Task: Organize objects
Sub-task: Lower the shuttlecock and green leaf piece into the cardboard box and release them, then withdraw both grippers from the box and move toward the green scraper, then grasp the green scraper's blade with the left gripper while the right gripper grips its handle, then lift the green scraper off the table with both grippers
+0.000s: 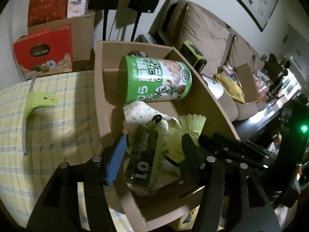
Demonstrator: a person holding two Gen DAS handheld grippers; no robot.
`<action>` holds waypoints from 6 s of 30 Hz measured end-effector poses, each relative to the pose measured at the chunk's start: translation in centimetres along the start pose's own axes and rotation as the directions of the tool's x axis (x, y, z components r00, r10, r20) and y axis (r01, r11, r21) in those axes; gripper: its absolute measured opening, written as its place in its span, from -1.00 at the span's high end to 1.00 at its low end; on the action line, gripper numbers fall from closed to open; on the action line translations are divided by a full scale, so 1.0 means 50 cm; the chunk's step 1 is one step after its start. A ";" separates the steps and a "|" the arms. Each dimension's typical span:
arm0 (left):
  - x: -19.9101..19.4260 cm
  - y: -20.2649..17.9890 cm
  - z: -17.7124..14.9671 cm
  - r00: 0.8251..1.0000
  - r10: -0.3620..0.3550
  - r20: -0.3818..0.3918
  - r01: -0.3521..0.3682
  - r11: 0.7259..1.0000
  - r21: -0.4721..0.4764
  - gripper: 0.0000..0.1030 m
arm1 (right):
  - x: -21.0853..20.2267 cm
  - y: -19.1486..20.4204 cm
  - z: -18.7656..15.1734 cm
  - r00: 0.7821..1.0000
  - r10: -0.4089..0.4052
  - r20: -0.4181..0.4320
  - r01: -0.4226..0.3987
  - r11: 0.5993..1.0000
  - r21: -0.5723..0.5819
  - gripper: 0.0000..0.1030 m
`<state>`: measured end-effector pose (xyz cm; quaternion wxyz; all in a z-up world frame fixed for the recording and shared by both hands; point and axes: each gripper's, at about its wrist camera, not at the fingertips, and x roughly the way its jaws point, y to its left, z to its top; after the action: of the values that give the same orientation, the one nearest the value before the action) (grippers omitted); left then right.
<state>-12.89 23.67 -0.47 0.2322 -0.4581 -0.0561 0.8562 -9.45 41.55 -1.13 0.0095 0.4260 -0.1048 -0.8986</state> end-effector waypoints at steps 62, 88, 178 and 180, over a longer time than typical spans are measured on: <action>-0.187 0.401 -0.108 0.937 0.340 0.081 -0.323 0.932 -0.166 -0.99 | -0.015 0.355 -0.002 0.994 0.066 0.087 -0.044 0.970 -0.239 -0.96; -0.094 0.486 -0.065 0.944 0.329 0.029 -0.320 0.933 -0.164 -0.99 | 0.205 0.457 0.021 0.994 0.100 -0.050 -0.108 0.970 -0.219 -0.12; -0.044 0.487 -0.155 0.978 0.209 0.008 -0.203 0.957 -0.206 0.73 | 0.308 0.459 0.013 0.764 0.645 -0.006 -0.622 0.740 0.254 0.64; -0.045 0.478 -0.160 0.975 0.224 0.015 -0.217 0.957 -0.191 0.73 | 0.322 0.451 0.008 0.757 0.654 -0.020 -0.623 0.729 0.284 0.64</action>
<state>-13.60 0.55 -10.72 0.0900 -0.4659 -0.0898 0.8757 -21.65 17.87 -8.72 0.2681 0.4138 -0.3610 -0.7916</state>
